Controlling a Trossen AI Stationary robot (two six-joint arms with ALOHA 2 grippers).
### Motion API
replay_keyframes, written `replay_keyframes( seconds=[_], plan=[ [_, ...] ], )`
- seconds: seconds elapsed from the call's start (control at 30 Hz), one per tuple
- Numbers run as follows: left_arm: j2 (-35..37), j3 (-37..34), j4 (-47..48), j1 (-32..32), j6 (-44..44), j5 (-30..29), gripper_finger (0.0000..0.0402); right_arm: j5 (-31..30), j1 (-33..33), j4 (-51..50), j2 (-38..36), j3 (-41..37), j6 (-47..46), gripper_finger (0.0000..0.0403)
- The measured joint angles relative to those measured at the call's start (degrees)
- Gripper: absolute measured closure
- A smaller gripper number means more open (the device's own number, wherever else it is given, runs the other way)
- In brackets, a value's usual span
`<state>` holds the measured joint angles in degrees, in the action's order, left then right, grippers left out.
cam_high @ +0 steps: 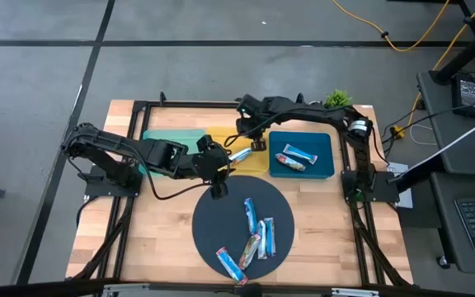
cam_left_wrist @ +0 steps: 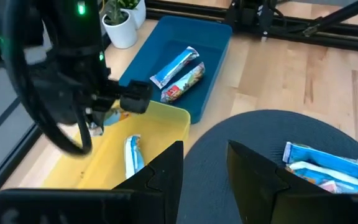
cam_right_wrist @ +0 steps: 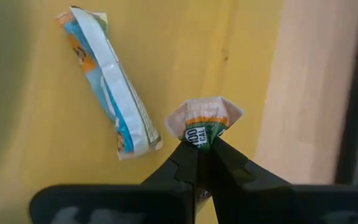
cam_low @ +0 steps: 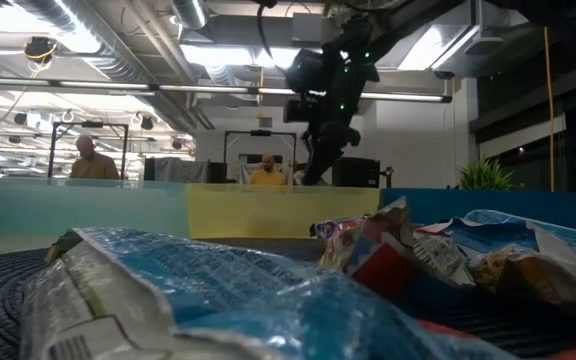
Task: Pick and place Granola Bars by type
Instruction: Put the orange granola bar into the yellow bin, then put the red granola bar into the blue bin
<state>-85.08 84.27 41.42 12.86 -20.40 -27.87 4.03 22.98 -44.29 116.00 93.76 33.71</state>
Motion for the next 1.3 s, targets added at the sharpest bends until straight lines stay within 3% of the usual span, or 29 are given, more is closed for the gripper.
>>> replay_keyframes(
  seconds=[0.6, 1.03, 1.17, 1.3],
  plan=[
    [0.0, 0.0, -0.7, 0.9, -3.9, -0.1, 0.0288, 4.7, 0.1, 2.8, 4.9, 0.0, -0.7, 0.0369],
    [0.0, 0.0, -0.7, 0.9, -4.4, -0.1, 0.0288, 2.4, 0.1, 2.3, 4.9, 0.3, -1.9, 0.0264],
    [0.0, 0.0, -0.7, 0.9, -4.4, 0.8, 0.0288, 2.3, 0.1, 0.1, 4.9, 3.5, -2.9, 0.0254],
    [0.0, 0.0, -0.7, 1.5, -5.9, 5.4, 0.0288, 2.9, 0.5, -2.1, 4.2, 6.8, -5.7, 0.0257]
  ],
)
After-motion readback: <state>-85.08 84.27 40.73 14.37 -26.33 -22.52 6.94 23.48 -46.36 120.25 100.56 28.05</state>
